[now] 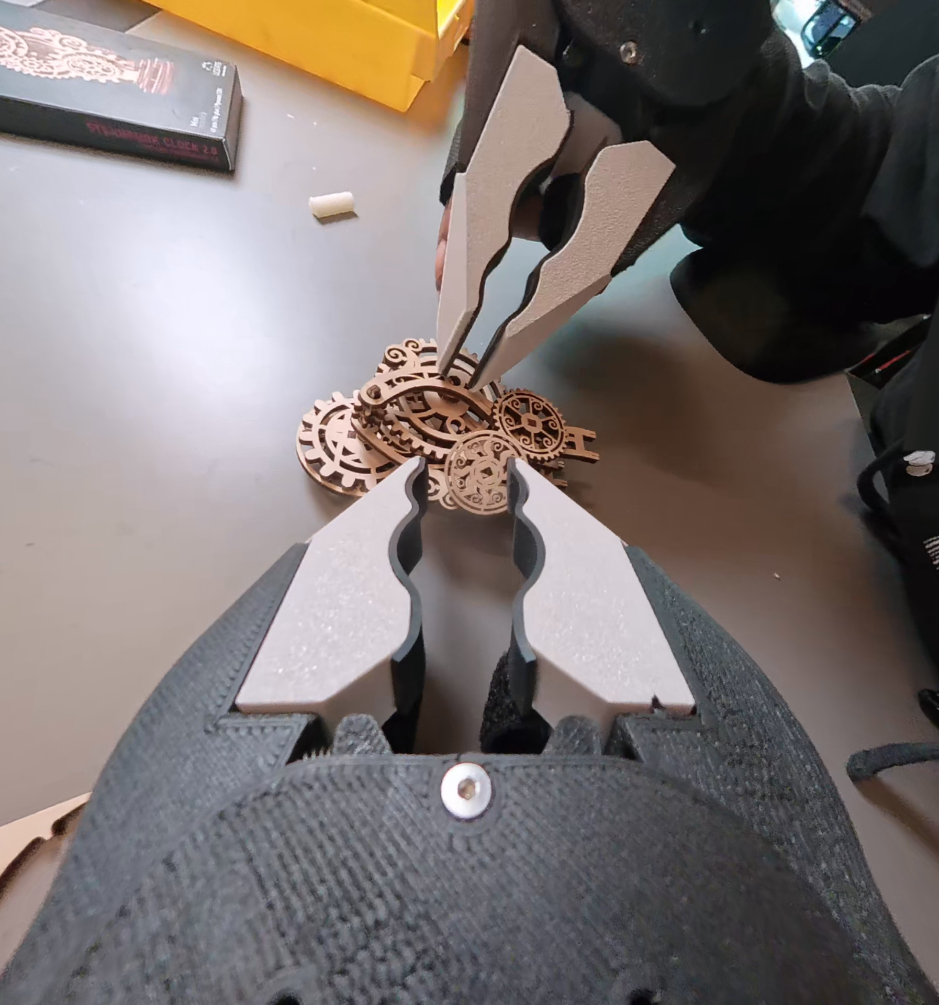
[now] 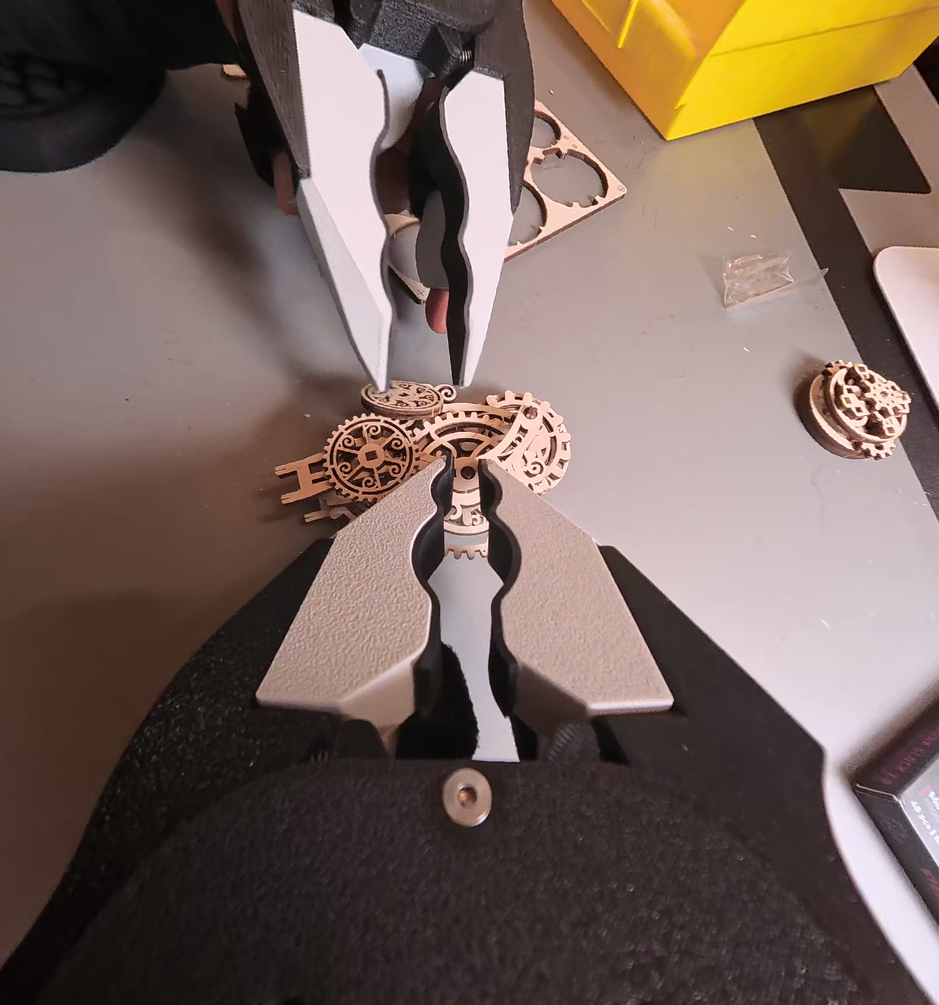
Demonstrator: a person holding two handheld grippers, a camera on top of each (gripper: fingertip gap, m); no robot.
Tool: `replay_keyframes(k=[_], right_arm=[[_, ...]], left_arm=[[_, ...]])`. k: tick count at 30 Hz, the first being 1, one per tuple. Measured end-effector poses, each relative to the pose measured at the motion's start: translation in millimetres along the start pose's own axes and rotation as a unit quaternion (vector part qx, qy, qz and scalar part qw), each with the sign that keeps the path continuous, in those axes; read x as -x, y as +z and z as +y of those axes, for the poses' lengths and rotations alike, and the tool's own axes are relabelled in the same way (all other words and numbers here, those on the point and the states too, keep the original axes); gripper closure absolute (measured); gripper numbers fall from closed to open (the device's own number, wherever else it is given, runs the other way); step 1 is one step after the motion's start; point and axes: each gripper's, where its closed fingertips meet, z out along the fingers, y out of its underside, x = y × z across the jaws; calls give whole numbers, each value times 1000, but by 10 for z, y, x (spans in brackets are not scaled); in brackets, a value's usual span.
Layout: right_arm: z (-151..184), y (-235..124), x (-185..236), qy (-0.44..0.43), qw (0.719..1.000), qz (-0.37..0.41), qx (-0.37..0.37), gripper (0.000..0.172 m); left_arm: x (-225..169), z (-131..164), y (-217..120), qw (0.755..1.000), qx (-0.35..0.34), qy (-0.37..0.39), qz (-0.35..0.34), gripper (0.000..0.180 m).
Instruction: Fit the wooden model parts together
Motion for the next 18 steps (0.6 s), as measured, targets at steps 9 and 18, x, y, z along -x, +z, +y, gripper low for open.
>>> replay_keyframes(k=[9, 18], right_arm=[[-2, 4, -3, 15, 1000, -8, -14, 164], [1, 1, -3, 13, 1000, -8, -14, 164]], left_arm=[[-109, 31, 31, 998, 5, 61, 10, 131], [-54, 64, 98, 991, 19, 125, -40, 150]])
